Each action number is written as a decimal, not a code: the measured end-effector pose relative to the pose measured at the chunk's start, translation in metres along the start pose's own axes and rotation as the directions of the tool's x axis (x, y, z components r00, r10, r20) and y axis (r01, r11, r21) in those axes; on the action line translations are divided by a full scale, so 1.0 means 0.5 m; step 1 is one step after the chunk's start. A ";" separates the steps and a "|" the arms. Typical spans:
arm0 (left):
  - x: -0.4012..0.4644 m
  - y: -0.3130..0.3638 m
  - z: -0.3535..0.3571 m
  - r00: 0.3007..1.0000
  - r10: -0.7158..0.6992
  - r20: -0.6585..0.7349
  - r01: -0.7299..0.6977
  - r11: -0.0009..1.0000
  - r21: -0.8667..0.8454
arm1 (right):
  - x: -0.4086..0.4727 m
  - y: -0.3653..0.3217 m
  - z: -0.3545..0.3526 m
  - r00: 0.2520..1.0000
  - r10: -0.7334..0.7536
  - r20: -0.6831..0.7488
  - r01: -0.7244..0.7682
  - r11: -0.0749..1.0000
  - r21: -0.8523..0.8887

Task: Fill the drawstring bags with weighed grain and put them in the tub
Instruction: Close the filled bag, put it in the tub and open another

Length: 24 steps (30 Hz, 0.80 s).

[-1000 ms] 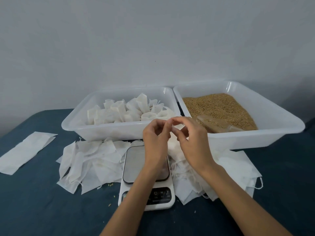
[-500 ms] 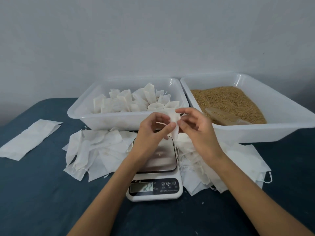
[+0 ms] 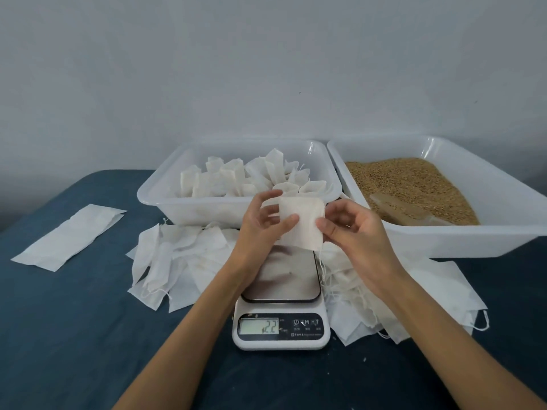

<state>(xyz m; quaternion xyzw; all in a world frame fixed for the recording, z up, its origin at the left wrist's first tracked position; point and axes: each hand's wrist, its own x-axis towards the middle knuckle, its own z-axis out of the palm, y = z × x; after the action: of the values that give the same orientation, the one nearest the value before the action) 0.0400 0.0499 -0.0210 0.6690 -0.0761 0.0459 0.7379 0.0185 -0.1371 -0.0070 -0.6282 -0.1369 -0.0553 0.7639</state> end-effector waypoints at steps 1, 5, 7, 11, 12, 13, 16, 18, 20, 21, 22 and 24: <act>-0.002 -0.001 -0.004 0.996 0.068 -0.056 -0.062 0.992 0.113 | -0.001 0.002 0.001 1.000 -0.001 0.001 0.001 1.000 -0.001; -0.011 0.001 -0.020 0.986 0.163 -0.023 -0.159 0.980 0.120 | -0.004 0.007 0.008 0.999 -0.038 0.024 0.039 0.996 -0.079; -0.019 0.009 -0.017 0.986 0.156 0.063 -0.161 0.983 0.084 | -0.008 0.006 0.013 0.997 -0.047 0.053 0.052 0.994 -0.094; -0.030 0.012 -0.004 0.974 0.141 0.177 -0.163 0.980 0.113 | -0.013 0.008 0.020 0.995 -0.040 0.089 0.046 0.997 -0.064; -0.031 0.012 -0.004 0.973 0.137 0.184 -0.158 0.982 0.106 | -0.013 0.008 0.021 0.995 -0.038 0.089 0.043 0.997 -0.059; -0.032 0.011 -0.005 0.974 0.136 0.184 -0.155 0.983 0.096 | -0.013 0.009 0.021 0.996 -0.040 0.083 0.045 0.997 -0.064; -0.029 0.009 -0.010 0.982 0.148 0.121 -0.160 0.982 0.098 | -0.011 0.015 0.015 0.992 -0.115 0.045 0.122 0.969 -0.216; -0.025 0.007 -0.011 0.986 0.145 0.083 -0.153 0.983 0.103 | -0.011 0.021 0.014 0.977 -0.212 0.030 0.205 0.886 -0.417; -0.027 0.005 -0.008 0.988 0.134 0.084 -0.141 0.986 0.092 | -0.014 0.025 0.016 0.949 -0.309 0.058 0.285 0.769 -0.572; -0.029 0.003 -0.006 0.987 0.132 0.093 -0.140 0.986 0.089 | -0.016 0.027 0.019 0.940 -0.332 0.080 0.309 0.729 -0.611; -0.030 0.003 -0.004 0.985 0.136 0.102 -0.146 0.985 0.090 | -0.018 0.030 0.020 0.941 -0.324 0.097 0.313 0.724 -0.615; -0.032 0.002 0.000 0.979 0.160 0.123 -0.174 0.979 0.106 | -0.021 0.031 0.024 0.968 -0.224 0.110 0.248 0.806 -0.538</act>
<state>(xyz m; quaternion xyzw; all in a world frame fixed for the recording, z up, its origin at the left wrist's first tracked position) 0.0240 0.0506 -0.0230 0.7035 -0.1714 0.0738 0.6858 0.0109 -0.1231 -0.0225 -0.7992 -0.2081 -0.1733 0.5366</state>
